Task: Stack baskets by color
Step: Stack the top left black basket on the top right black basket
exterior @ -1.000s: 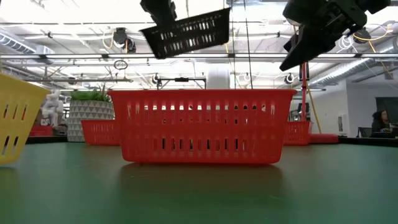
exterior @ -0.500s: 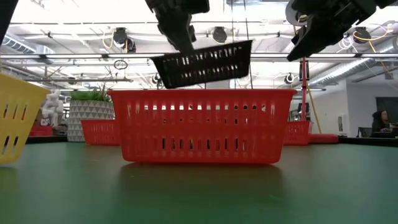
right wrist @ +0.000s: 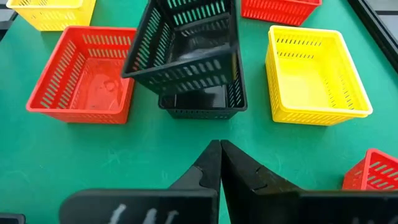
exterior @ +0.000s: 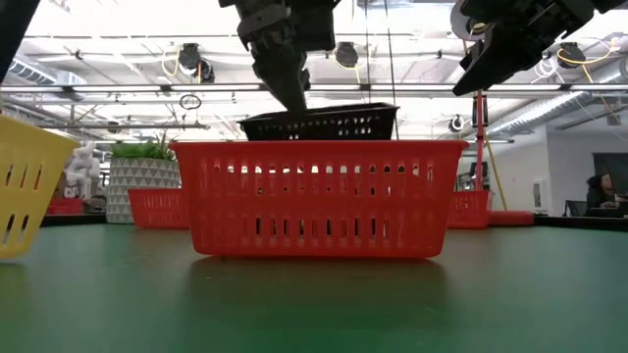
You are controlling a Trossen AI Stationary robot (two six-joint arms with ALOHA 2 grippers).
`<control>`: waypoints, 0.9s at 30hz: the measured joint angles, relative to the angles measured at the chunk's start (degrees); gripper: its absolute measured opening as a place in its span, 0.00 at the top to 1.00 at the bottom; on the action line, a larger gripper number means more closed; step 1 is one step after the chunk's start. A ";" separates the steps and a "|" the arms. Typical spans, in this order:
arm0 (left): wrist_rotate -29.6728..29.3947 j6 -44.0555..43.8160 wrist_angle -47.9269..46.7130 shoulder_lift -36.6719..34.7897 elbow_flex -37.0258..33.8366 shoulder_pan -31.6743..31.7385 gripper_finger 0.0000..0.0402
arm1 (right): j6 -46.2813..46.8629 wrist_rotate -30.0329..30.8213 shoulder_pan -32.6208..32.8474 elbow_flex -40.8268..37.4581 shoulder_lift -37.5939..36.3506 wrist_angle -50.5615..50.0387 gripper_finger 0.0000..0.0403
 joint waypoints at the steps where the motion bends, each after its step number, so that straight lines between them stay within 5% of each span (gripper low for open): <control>1: -0.03 0.00 0.32 -0.02 -0.56 0.30 0.94 | 0.00 -0.02 0.00 0.00 0.00 -0.02 1.00; 27: 3.85 1.73 3.89 0.20 -4.59 2.38 0.93 | -0.02 -0.02 0.02 0.00 0.00 0.02 1.00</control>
